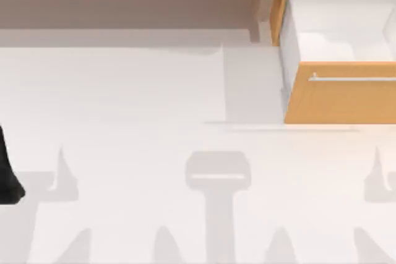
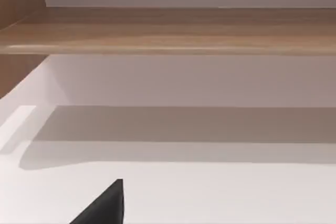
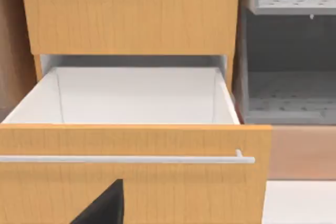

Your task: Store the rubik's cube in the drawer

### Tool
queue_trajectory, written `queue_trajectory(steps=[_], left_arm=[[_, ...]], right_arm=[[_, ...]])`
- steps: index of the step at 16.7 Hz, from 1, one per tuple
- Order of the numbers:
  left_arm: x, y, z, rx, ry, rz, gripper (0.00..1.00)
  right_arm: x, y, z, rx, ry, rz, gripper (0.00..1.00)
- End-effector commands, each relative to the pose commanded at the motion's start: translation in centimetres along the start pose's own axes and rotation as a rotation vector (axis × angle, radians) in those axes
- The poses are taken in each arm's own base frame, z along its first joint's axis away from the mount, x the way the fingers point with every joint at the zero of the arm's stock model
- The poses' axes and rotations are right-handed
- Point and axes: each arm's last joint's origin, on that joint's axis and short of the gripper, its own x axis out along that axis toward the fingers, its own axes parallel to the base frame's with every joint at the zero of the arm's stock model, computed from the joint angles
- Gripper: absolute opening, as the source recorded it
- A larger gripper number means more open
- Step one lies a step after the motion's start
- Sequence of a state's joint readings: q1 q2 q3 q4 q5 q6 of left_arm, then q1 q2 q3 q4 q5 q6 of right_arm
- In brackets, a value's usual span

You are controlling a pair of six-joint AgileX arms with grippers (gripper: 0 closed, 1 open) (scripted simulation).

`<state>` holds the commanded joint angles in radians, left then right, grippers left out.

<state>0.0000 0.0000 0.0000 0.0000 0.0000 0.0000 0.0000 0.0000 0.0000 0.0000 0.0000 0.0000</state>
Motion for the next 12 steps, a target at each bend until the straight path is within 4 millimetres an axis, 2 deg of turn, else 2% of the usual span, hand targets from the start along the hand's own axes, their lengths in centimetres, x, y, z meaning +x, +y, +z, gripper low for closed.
queue_trajectory(steps=[3, 5, 9, 12], left_arm=[[0.0, 0.0, 0.0, 0.000, 0.000, 0.000, 1.00], [0.0, 0.0, 0.0, 0.000, 0.000, 0.000, 1.00], [0.0, 0.0, 0.0, 0.000, 0.000, 0.000, 1.00], [0.0, 0.0, 0.0, 0.000, 0.000, 0.000, 1.00]], right_arm=[[0.0, 0.1, 0.3, 0.001, -0.007, 0.005, 1.00], [0.0, 0.4, 1.9, 0.004, -0.043, 0.026, 1.00], [0.9, 1.8, 7.8, 0.032, -0.145, 0.089, 1.00], [3.6, 3.9, 12.5, 0.066, -0.173, 0.128, 1.00]])
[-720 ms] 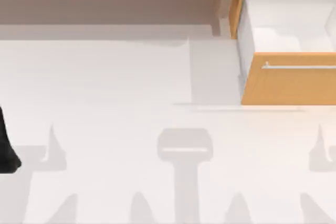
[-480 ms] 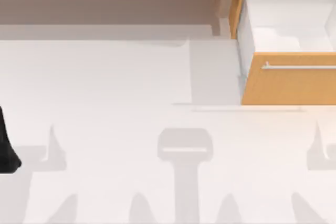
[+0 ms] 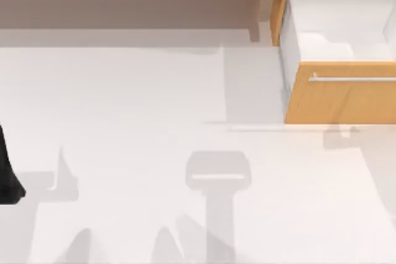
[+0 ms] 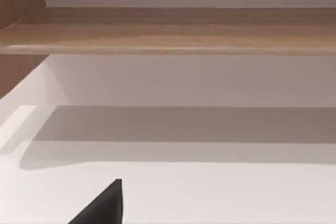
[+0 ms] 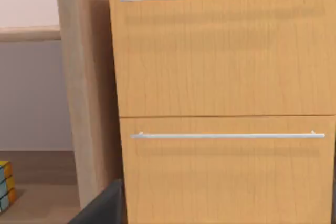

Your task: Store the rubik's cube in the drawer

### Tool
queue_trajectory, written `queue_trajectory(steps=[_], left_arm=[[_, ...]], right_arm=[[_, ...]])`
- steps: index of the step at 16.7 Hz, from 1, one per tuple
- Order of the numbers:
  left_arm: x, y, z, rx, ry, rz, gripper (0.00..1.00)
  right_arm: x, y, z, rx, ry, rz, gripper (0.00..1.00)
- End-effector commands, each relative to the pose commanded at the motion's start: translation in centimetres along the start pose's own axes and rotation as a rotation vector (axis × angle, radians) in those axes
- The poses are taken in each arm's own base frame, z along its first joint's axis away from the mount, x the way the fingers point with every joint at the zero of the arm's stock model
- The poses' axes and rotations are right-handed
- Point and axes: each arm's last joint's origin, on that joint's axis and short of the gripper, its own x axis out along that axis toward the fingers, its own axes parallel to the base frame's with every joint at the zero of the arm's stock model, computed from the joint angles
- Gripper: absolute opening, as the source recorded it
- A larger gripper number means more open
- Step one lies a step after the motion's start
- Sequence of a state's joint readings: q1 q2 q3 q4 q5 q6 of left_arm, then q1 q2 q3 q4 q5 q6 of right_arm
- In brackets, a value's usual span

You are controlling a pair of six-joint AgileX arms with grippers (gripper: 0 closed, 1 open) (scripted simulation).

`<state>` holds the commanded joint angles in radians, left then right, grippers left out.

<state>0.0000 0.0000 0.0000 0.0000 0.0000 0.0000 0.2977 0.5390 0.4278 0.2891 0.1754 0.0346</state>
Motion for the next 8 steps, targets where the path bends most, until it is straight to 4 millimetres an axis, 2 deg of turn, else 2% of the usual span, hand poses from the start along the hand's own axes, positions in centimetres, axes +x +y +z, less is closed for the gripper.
queue_trajectory(steps=[2, 4, 6, 8], left_arm=[[0.0, 0.0, 0.0, 0.000, 0.000, 0.000, 1.00], [0.0, 0.0, 0.0, 0.000, 0.000, 0.000, 1.00], [0.0, 0.0, 0.0, 0.000, 0.000, 0.000, 1.00], [0.0, 0.0, 0.0, 0.000, 0.000, 0.000, 1.00]], right_arm=[[3.8, 2.0, 1.4, 0.018, 0.025, 0.010, 1.00], [8.4, 4.8, 1.5, 0.026, 0.067, 0.009, 1.00], [13.2, 8.5, 0.1, 0.022, 0.114, -0.003, 1.00], [17.6, 12.7, -2.6, 0.008, 0.156, -0.020, 1.00]])
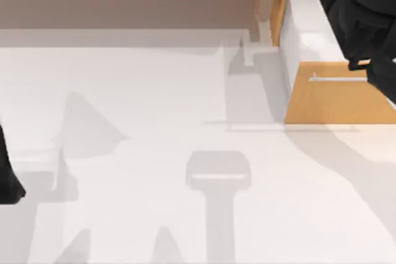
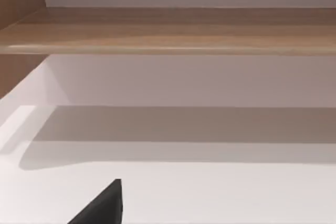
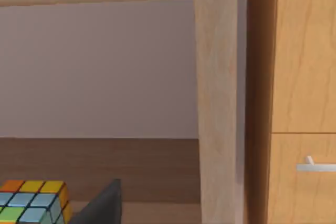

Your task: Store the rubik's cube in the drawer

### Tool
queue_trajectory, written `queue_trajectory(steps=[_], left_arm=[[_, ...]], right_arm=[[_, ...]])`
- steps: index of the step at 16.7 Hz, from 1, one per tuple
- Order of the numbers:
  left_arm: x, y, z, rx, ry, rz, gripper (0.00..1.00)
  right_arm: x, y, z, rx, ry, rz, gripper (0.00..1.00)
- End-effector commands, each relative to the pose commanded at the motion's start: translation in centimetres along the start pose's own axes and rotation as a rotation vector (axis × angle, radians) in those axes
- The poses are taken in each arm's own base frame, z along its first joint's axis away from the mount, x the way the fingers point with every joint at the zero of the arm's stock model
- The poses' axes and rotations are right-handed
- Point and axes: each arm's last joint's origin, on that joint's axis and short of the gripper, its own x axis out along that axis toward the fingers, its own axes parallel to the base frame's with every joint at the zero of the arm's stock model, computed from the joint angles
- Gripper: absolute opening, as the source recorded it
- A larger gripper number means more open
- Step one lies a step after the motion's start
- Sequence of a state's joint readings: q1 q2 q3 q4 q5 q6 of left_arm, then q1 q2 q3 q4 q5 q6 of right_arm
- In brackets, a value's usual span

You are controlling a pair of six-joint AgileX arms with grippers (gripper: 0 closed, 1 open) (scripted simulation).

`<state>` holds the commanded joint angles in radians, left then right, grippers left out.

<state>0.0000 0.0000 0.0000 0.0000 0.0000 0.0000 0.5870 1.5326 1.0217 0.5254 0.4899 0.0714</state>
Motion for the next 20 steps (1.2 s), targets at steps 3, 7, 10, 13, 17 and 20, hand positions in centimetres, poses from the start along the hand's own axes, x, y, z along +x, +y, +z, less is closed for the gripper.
queue_trajectory(steps=[3, 7, 10, 13, 17, 20], left_arm=[[0.0, 0.0, 0.0, 0.000, 0.000, 0.000, 1.00], [0.0, 0.0, 0.0, 0.000, 0.000, 0.000, 1.00], [0.0, 0.0, 0.0, 0.000, 0.000, 0.000, 1.00], [0.0, 0.0, 0.0, 0.000, 0.000, 0.000, 1.00], [0.0, 0.0, 0.0, 0.000, 0.000, 0.000, 1.00], [0.0, 0.0, 0.0, 0.000, 0.000, 0.000, 1.00]], right_arm=[[5.7, 6.5, -4.9, -0.028, 0.040, -0.036, 1.00], [9.6, 13.2, -11.5, -0.052, 0.037, -0.083, 1.00], [10.7, 16.3, -14.8, -0.059, 0.022, -0.110, 1.00], [10.9, 17.5, -16.2, -0.065, 0.016, -0.123, 1.00], [10.9, 17.6, -16.2, -0.065, 0.016, -0.123, 1.00], [11.3, 17.3, -16.1, -0.066, 0.018, -0.125, 1.00]])
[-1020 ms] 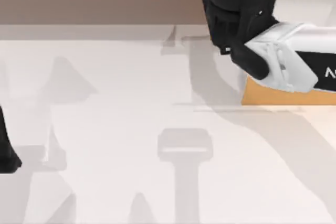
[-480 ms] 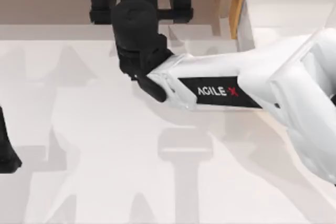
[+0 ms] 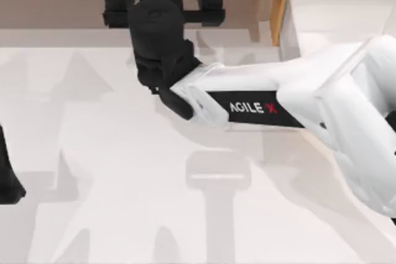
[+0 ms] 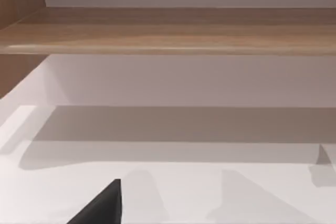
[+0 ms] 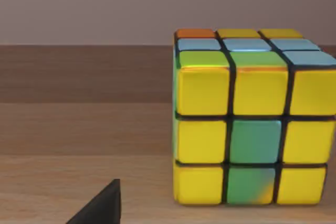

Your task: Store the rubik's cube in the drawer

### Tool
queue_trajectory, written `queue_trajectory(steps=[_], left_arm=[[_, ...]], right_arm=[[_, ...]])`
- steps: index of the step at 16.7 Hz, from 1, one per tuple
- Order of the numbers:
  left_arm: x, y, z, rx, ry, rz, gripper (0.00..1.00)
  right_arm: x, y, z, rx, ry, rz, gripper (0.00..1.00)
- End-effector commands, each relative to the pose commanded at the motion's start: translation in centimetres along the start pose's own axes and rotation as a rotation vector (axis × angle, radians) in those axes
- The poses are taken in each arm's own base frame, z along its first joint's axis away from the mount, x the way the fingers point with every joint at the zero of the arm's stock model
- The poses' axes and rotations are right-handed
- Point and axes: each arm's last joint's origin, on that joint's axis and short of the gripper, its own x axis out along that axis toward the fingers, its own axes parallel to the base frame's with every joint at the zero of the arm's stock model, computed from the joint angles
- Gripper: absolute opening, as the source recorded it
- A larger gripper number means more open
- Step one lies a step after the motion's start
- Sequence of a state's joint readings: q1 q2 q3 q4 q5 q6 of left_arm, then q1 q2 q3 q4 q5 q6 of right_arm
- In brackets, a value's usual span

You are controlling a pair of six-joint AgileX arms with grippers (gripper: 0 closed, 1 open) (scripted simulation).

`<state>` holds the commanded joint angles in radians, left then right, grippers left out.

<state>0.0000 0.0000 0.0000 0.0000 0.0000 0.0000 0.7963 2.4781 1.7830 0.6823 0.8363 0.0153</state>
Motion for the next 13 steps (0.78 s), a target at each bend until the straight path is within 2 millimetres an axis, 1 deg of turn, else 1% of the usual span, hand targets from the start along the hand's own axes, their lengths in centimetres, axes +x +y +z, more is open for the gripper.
queue_trajectory(steps=[2, 5, 9, 11, 13], left_arm=[[0.0, 0.0, 0.0, 0.000, 0.000, 0.000, 1.00], [0.0, 0.0, 0.0, 0.000, 0.000, 0.000, 1.00], [0.0, 0.0, 0.0, 0.000, 0.000, 0.000, 1.00], [0.0, 0.0, 0.0, 0.000, 0.000, 0.000, 1.00], [0.0, 0.0, 0.0, 0.000, 0.000, 0.000, 1.00]], right_arm=[[0.8, 0.1, 0.4, 0.001, -0.002, 0.001, 1.00], [2.7, 0.1, 0.8, 0.000, -0.003, 0.002, 1.00], [4.9, 0.1, 0.7, 0.002, -0.006, 0.001, 1.00], [5.5, 0.2, 0.1, 0.002, -0.003, 0.002, 1.00], [5.6, 0.2, -0.1, 0.001, -0.002, 0.002, 1.00]])
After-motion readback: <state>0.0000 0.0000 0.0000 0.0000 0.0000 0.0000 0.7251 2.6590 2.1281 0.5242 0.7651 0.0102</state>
